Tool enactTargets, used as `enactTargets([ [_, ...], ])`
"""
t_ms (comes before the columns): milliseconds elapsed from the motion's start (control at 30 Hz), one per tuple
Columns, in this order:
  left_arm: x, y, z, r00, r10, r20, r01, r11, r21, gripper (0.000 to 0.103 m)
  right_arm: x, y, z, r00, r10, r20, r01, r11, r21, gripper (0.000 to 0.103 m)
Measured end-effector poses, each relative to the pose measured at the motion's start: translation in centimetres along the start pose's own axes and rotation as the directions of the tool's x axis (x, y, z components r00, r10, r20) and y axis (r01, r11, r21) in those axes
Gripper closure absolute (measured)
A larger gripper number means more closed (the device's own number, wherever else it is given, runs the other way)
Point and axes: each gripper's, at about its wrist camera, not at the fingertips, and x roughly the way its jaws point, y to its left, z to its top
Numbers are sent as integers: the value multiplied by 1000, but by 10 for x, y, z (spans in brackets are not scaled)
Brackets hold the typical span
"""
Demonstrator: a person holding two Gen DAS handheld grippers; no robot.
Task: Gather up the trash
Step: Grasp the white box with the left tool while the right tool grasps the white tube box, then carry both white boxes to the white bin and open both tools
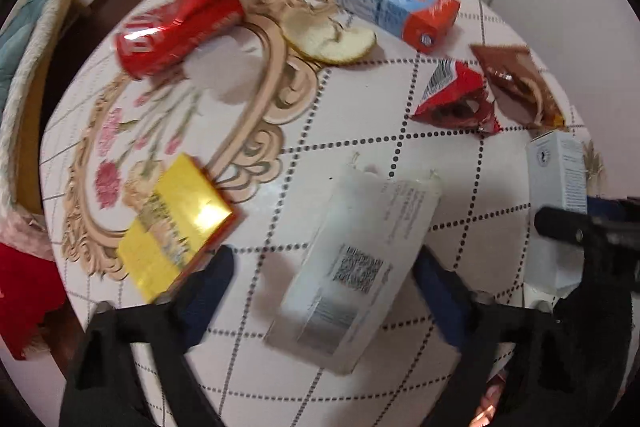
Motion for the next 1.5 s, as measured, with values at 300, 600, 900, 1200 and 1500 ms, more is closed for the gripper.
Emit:
enactTargets([
  [300, -5, 32, -46, 997, -55, -46, 38, 950, -310, 52, 11, 23, -19, 998, -32, 49, 37, 994, -101, 61],
  [600, -12, 32, -92, 1000, 26, -16, -30, 930, -367, 51, 19, 52, -37, 992, -104, 73, 119, 966, -229, 62],
  [900, -1, 20, -75, 997, 79, 17, -68, 937, -342, 56, 27, 81, -51, 985, -146, 93, 165, 954, -251, 62],
  [1200, -92, 33, -109, 968, 178, 175, -81, 888, -452, 56, -3, 86, -79, 988, -23, 152, 63, 962, -266, 64],
  [1500, -185, 107, -172, 898, 328, 292, -100, 800, -592, 56, -64, 181, -118, 964, 163, 212, -52, 892, -449, 64],
])
